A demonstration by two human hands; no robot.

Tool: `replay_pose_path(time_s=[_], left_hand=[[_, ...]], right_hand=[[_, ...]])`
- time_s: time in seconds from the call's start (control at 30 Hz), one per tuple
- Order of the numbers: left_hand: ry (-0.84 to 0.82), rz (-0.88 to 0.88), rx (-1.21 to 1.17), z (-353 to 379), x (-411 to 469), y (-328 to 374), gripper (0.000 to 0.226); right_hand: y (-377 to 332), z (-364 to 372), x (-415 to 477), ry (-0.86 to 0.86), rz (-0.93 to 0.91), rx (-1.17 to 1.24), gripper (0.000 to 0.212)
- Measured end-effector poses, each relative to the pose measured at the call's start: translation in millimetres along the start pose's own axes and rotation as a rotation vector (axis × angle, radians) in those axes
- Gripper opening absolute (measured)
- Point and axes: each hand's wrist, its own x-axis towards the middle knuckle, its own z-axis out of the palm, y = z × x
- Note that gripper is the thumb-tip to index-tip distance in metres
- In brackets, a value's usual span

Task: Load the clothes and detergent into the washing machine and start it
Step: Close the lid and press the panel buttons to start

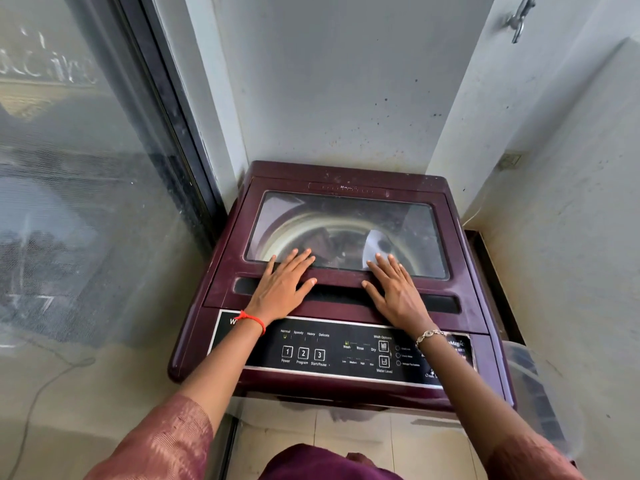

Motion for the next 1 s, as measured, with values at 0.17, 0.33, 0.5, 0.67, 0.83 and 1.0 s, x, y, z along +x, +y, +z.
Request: replay_pose_path(time_s=[0.17, 0.33, 0.5, 0.67, 0.83, 1.0], left_hand=[[0.022, 0.001, 0.002, 0.9, 0.1, 1.6, 0.082], [0.026, -0.001, -0.007, 1.8, -0.4, 2.3, 0.081], [0.002, 0.001, 0.021, 1.2, -1.3, 4.2, 0.08], [-0.033, -0.002, 0.065, 0.8, -1.3, 7.6, 0.084], [-0.037, -0.006, 0.093, 0.7, -0.2, 8.3, 0.085], [-0.017, -0.012, 0.047, 0.6, -0.6, 7.8, 0.085]], right_hand=[[1.3, 0.4, -2.0, 0.009, 0.0, -0.008, 0.072], [1.3, 1.1, -1.6, 0.016, 0.018, 0.002, 0.064], [0.9, -1.1, -3.6, -0.002, 0.036, -0.021, 0.08], [-0.9, -4.4, -4.6, -0.038, 0.045, -0.121, 0.102], [-1.1, -4.7, -4.7, -0.037, 0.057, -0.12, 0.114], [-2.9, -5.3, -3.7, -0.044, 0.066, -0.106, 0.116]])
